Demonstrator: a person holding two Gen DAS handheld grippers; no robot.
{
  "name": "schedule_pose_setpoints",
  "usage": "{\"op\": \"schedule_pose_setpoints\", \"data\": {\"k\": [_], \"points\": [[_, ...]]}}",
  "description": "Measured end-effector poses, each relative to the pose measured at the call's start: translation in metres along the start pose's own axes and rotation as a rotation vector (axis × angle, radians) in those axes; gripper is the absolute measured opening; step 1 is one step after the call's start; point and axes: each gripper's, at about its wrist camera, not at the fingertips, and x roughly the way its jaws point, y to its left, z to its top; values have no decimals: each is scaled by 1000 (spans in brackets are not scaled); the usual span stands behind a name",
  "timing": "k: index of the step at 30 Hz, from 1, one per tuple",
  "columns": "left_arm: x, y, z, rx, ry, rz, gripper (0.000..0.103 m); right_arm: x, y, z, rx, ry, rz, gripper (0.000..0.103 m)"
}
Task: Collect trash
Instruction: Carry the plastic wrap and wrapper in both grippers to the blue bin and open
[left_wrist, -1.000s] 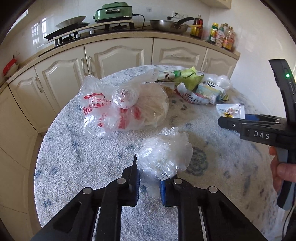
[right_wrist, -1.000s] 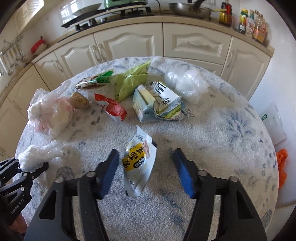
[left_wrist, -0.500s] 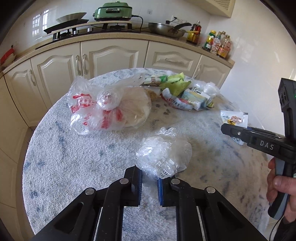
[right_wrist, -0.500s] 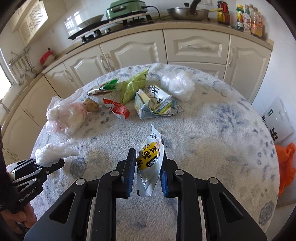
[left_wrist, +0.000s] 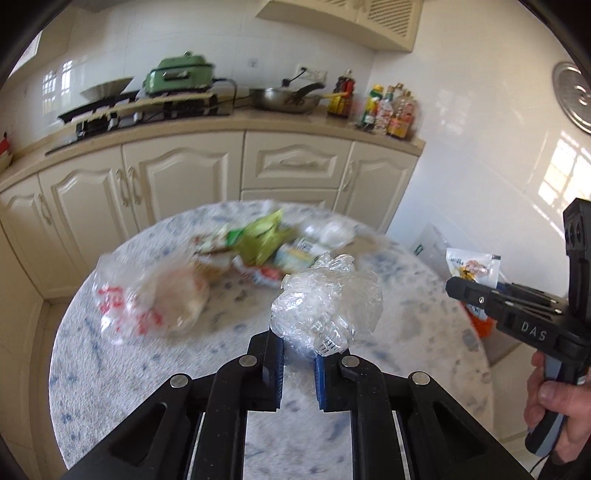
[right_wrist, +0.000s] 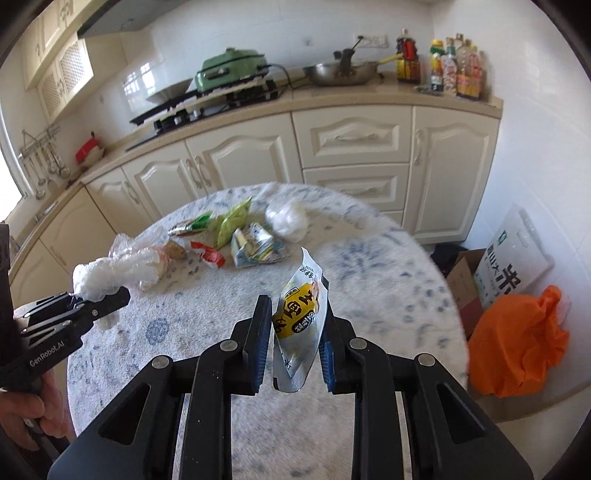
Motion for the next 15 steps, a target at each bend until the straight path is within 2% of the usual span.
{"op": "schedule_pose_setpoints", "data": {"k": [2,8,15], "points": [[-5,-15,7,19,-21,-7,9,-17,-11,1,13,-28,-11,24],[-18,-72,24,94,-72,-88,9,-71,-55,-2,66,-111,-59,24],[-11,-158,25,200,-69,-236,9,-127,-125,-30,165,-154,-174,24]]}}
